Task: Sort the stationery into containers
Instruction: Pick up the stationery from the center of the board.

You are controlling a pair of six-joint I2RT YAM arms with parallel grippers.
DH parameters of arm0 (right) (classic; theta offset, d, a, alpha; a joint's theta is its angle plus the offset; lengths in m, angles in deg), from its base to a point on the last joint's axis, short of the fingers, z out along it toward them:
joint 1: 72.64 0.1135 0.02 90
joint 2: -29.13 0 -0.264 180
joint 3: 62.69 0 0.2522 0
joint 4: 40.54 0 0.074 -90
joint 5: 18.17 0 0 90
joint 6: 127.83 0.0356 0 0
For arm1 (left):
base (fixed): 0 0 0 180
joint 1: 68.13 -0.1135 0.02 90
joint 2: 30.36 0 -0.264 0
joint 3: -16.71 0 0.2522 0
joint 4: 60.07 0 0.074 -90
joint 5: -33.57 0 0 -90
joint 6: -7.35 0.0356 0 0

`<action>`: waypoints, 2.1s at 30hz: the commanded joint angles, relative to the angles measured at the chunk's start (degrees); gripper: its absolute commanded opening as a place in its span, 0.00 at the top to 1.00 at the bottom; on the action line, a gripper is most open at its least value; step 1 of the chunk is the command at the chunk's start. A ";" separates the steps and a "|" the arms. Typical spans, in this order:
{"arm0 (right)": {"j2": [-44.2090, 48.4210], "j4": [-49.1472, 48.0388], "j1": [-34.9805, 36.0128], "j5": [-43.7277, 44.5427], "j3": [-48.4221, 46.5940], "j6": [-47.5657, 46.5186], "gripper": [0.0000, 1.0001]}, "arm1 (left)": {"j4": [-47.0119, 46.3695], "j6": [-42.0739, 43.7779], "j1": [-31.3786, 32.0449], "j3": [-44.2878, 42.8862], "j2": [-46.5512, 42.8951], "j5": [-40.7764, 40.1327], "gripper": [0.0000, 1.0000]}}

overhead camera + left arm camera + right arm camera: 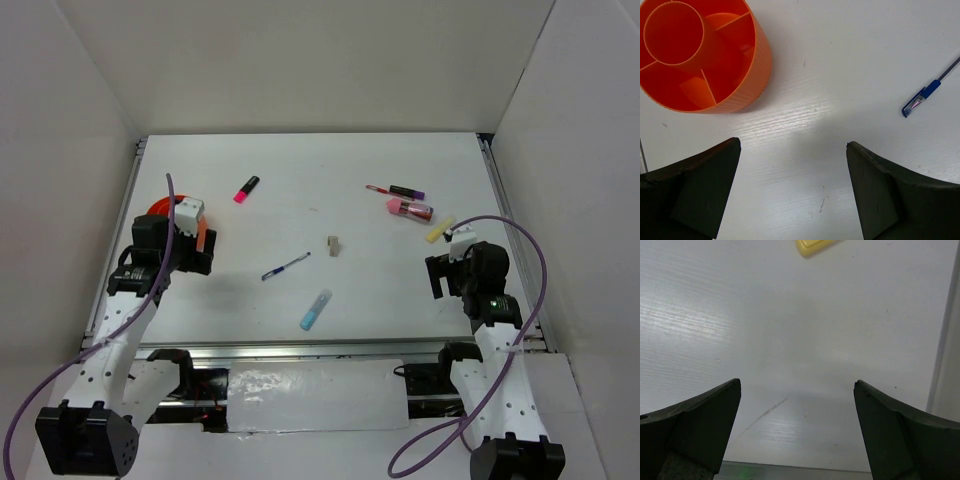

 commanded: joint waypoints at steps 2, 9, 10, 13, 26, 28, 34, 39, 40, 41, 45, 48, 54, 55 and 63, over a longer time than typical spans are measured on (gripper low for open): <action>-0.24 1.08 -0.36 -1.33 -2.69 -0.39 0.00 | -0.12 -0.84 -0.12 -2.17 0.19 0.44 0.01; -6.91 2.31 3.41 -0.29 -10.83 -1.53 0.00 | 1.90 3.21 -0.12 -2.17 -0.69 6.86 0.01; -8.84 2.40 4.12 0.07 -13.13 -2.41 0.00 | 1.99 3.47 -0.12 -2.17 -0.87 7.30 0.01; -20.69 7.22 5.71 -1.32 -21.94 -6.87 0.02 | 2.60 4.09 -0.12 -2.34 -0.61 8.54 0.01; -67.20 26.47 5.18 -14.95 -69.72 -16.12 0.09 | 4.01 5.76 -3.89 -2.69 -0.96 12.13 0.01; -71.68 28.15 5.18 -16.54 -73.25 -16.74 0.09 | 4.10 5.76 -4.43 -2.87 -0.78 12.06 0.01; -79.16 28.42 5.27 -16.01 -76.43 -20.43 0.09 | 4.01 5.76 -4.78 -2.78 -0.78 12.40 0.01; -82.76 27.28 5.36 -14.87 -77.22 -23.07 0.09 | 4.01 5.76 -4.69 -2.87 -0.34 12.14 0.01; -83.38 27.01 5.36 -14.26 -77.31 -23.59 0.09 | 4.01 5.76 -4.78 -2.87 0.01 12.14 0.01; -84.43 27.01 5.44 -13.82 -77.48 -23.86 0.10 | 4.01 5.76 -4.69 -2.96 0.01 12.14 0.01; -86.20 24.82 5.53 -11.54 -77.40 -24.74 0.10 | 3.84 5.76 -4.69 -2.87 0.36 11.88 0.01; -87.17 22.80 5.53 -10.13 -76.87 -24.65 0.10 | 3.92 5.85 -4.69 -2.96 0.36 11.96 0.01; -88.75 21.03 6.06 -7.84 -74.94 -25.53 0.12 | 3.93 5.85 -4.69 -3.05 0.54 11.96 0.01; -88.84 20.95 6.23 -7.67 -74.59 -25.70 0.15 | 3.92 5.85 -4.69 -2.96 0.54 12.05 0.01; -84.45 18.05 8.42 -5.48 -65.02 -28.69 0.29 | 3.84 6.02 -4.69 -2.96 0.27 12.14 0.01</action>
